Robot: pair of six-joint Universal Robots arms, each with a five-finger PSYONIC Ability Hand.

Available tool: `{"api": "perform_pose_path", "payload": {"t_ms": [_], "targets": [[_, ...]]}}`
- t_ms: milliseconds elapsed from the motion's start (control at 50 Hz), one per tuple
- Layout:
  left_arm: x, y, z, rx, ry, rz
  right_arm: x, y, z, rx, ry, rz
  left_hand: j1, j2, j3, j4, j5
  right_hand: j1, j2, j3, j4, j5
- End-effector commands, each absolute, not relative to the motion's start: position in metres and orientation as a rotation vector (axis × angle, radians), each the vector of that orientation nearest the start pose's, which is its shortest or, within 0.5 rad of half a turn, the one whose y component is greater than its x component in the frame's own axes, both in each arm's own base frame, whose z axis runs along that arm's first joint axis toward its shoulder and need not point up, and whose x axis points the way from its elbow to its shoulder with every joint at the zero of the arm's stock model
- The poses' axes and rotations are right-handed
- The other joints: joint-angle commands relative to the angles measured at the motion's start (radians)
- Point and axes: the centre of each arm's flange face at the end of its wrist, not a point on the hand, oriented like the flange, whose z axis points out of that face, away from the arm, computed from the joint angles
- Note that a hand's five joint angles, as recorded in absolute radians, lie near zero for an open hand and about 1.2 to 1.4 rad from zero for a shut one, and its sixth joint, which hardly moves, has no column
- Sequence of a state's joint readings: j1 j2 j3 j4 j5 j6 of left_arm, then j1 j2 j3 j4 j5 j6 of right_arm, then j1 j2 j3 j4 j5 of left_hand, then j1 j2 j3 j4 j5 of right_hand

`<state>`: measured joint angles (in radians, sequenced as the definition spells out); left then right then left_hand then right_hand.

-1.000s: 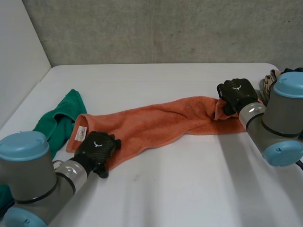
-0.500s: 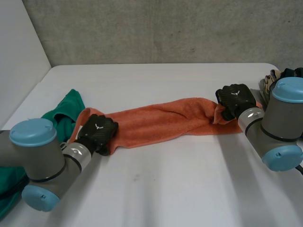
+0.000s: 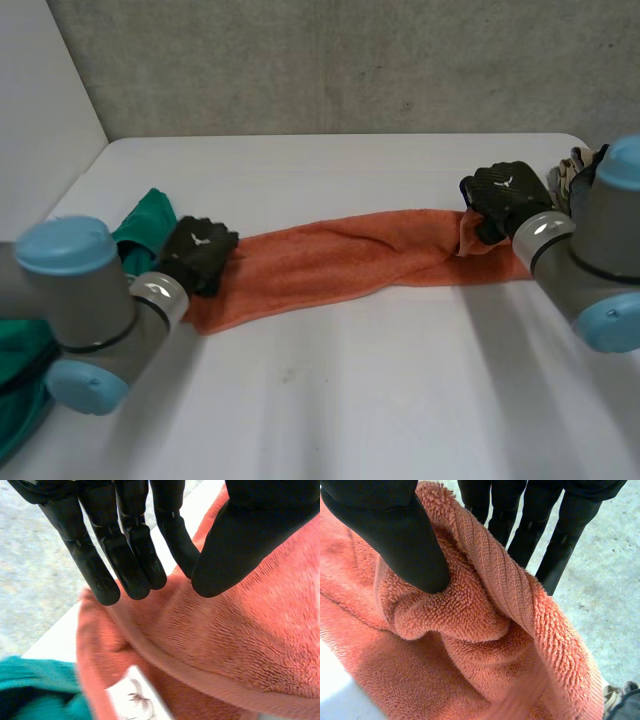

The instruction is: Fold the laundry.

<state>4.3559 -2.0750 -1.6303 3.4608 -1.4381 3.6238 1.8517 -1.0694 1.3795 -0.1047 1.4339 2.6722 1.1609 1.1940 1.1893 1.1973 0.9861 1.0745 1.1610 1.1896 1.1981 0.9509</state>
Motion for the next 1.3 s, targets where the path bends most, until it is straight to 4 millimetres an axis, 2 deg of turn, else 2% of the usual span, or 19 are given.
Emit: {"api": "perform_pose_path", "payload": {"t_ms": [20, 60, 100, 120, 140, 160, 220, 260, 420, 520, 820, 940, 1020, 1040, 1160, 1240, 1260, 1300], "targets": [[-0.234, -0.267, 0.215, 0.998, 2.223, -1.993, 0.232, -0.307, 0.238, -1.267, 2.315, -1.83, 0.235, 0.202, 0.207, 0.199, 0.236, 0.322, 0.235, 0.207, 0.198, 0.271], [-0.233, -0.261, 0.216, 1.004, 2.257, -1.993, 0.23, -0.301, 0.241, -1.281, 2.33, -1.772, 0.235, 0.202, 0.207, 0.199, 0.236, 0.322, 0.235, 0.207, 0.198, 0.271], [-0.236, -0.255, 0.205, 1.044, 2.343, -1.968, 0.233, -0.295, 0.239, -1.297, 2.315, -1.707, 0.224, 0.191, 0.196, 0.188, 0.224, 0.322, 0.235, 0.207, 0.198, 0.271], [-0.238, -0.252, 0.199, 1.07, 2.375, -1.951, 0.234, -0.295, 0.237, -1.295, 2.309, -1.697, -0.011, -0.045, -0.04, -0.048, -0.011, 0.322, 0.235, 0.207, 0.198, 0.271], [-0.243, -0.246, 0.186, 1.115, 2.437, -1.908, 0.237, -0.295, 0.233, -1.288, 2.3, -1.688, -0.485, -0.518, -0.513, -0.521, -0.484, 0.322, 0.235, 0.207, 0.198, 0.271], [-0.246, -0.244, 0.18, 1.139, 2.459, -1.89, 0.237, -0.296, 0.23, -1.275, 2.298, -1.689, -0.635, -0.668, -0.663, -0.671, -0.634, 0.322, 0.235, 0.207, 0.198, 0.271], [-0.252, -0.243, 0.157, 1.183, 2.496, -1.829, 0.237, -0.304, 0.219, -1.233, 2.304, -1.715, -0.824, -0.857, -0.852, -0.86, -0.824, 0.322, 0.235, 0.207, 0.198, 0.271], [-0.253, -0.252, 0.146, 1.167, 2.475, -1.826, 0.236, -0.307, 0.211, -1.209, 2.318, -1.73, -0.818, -0.851, -0.847, -0.855, -0.818, 0.322, 0.235, 0.207, 0.198, 0.271], [-0.264, -0.277, 0.126, 1.143, 2.418, -1.88, 0.238, -0.309, 0.193, -1.229, 2.325, -1.733, -0.677, -0.71, -0.706, -0.714, -0.677, 0.322, 0.235, 0.207, 0.198, 0.271], [-0.274, -0.282, 0.114, 1.178, 2.419, -1.857, 0.241, -0.309, 0.187, -1.24, 2.322, -1.72, -0.669, -0.702, -0.697, -0.705, -0.668, 0.322, 0.235, 0.207, 0.198, 0.271], [-0.289, -0.312, 0.104, 1.195, 2.293, -1.892, 0.245, -0.307, 0.168, -1.286, 2.347, -1.667, -0.457, -0.49, -0.486, -0.494, -0.457, 0.322, 0.235, 0.207, 0.198, 0.271], [-0.292, -0.32, 0.099, 1.198, 2.277, -1.893, 0.245, -0.307, 0.165, -1.303, 2.345, -1.665, -0.252, -0.285, -0.28, -0.288, -0.252, 0.322, 0.235, 0.207, 0.198, 0.271], [-0.292, -0.324, 0.104, 1.181, 2.263, -1.917, 0.246, -0.307, 0.164, -1.312, 2.342, -1.669, 0.132, 0.099, 0.104, 0.096, 0.132, 0.322, 0.235, 0.207, 0.198, 0.271], [-0.29, -0.325, 0.111, 1.164, 2.249, -1.935, 0.246, -0.308, 0.165, -1.314, 2.342, -1.672, 0.234, 0.201, 0.206, 0.198, 0.235, 0.322, 0.235, 0.207, 0.198, 0.271], [-0.282, -0.321, 0.145, 1.064, 2.215, -1.986, 0.243, -0.311, 0.172, -1.3, 2.352, -1.704, 0.235, 0.202, 0.207, 0.199, 0.236, 0.322, 0.235, 0.207, 0.198, 0.271], [-0.266, -0.308, 0.187, 0.943, 2.198, -2.041, 0.236, -0.315, 0.197, -1.285, 2.346, -1.779, 0.235, 0.202, 0.207, 0.199, 0.236, 0.322, 0.235, 0.207, 0.198, 0.271], [-0.258, -0.301, 0.209, 0.892, 2.19, -2.078, 0.23, -0.315, 0.216, -1.271, 2.343, -1.826, 0.235, 0.202, 0.207, 0.199, 0.236, 0.322, 0.235, 0.207, 0.198, 0.271], [-0.25, -0.293, 0.232, 0.845, 2.179, -2.127, 0.222, -0.316, 0.24, -1.247, 2.334, -1.891, 0.235, 0.202, 0.207, 0.199, 0.236, 0.322, 0.235, 0.207, 0.198, 0.271]]}}
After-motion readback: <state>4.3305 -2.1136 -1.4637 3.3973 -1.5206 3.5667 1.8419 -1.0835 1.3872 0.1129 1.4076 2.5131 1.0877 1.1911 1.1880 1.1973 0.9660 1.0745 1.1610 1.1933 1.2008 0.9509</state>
